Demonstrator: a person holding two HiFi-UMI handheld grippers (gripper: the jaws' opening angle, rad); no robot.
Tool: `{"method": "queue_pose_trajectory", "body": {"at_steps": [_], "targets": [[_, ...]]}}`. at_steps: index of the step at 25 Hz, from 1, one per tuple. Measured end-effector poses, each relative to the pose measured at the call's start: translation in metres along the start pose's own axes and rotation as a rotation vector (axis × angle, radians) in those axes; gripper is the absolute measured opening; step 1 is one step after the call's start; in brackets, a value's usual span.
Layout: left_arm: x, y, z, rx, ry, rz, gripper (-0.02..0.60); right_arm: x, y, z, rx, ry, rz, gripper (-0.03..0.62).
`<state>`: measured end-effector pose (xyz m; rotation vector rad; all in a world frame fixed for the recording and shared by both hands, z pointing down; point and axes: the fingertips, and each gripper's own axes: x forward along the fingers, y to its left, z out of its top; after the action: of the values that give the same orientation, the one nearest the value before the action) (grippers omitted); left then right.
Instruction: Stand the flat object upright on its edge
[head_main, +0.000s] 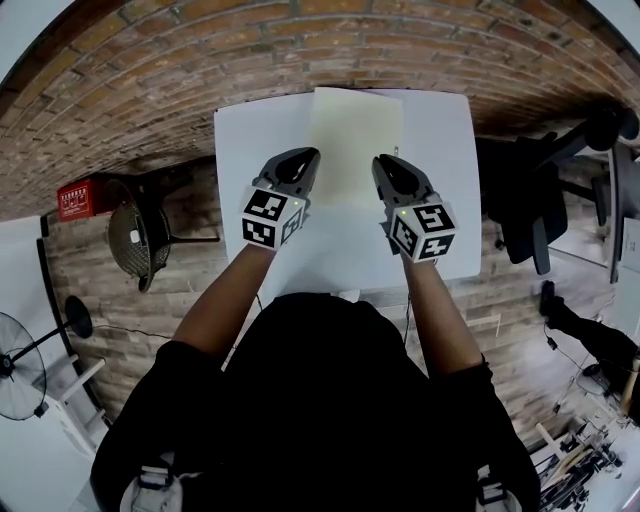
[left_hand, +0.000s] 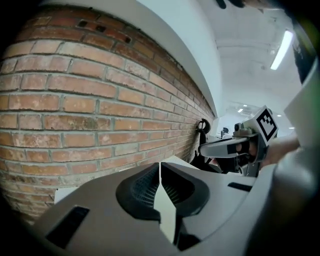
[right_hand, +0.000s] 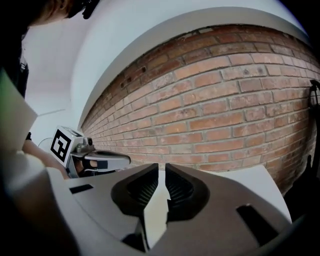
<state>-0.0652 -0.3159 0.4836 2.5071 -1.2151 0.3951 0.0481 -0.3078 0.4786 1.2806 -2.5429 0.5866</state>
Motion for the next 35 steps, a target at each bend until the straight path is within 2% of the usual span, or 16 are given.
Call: {"method": "queue_pose_trajectory", "body": {"at_steps": [8,11,19,25,28,35], "targets": [[0.044,0.041,-0.033,-0.089,0.145,0.055,0.036,0.039,-0.048,-0.033,0.082,0.161,-0.083,0.114],[0.06,0.053,-0.051,-0.13,0.209,0.065,0.102,0.053,-0.068,-0.047,0.138,0.205,-0.12,0.14],[0.102,0.077,-0.093,-0.244,0.356,0.07,0.197,0.083,-0.115,-0.081,0.244,0.333,-0.212,0.242],[0.125,0.089,-0.115,-0.29,0.434,0.073,0.282,0.097,-0.144,-0.105,0.301,0.397,-0.279,0.379],[0.135,0.095,-0.124,-0.354,0.461,0.072,0.317,0.105,-0.155,-0.116,0.33,0.427,-0.29,0.414],[0.149,0.092,-0.139,-0.454,0.526,0.046,0.331,0.12,-0.165,-0.138,0.4,0.506,-0.277,0.456]]}}
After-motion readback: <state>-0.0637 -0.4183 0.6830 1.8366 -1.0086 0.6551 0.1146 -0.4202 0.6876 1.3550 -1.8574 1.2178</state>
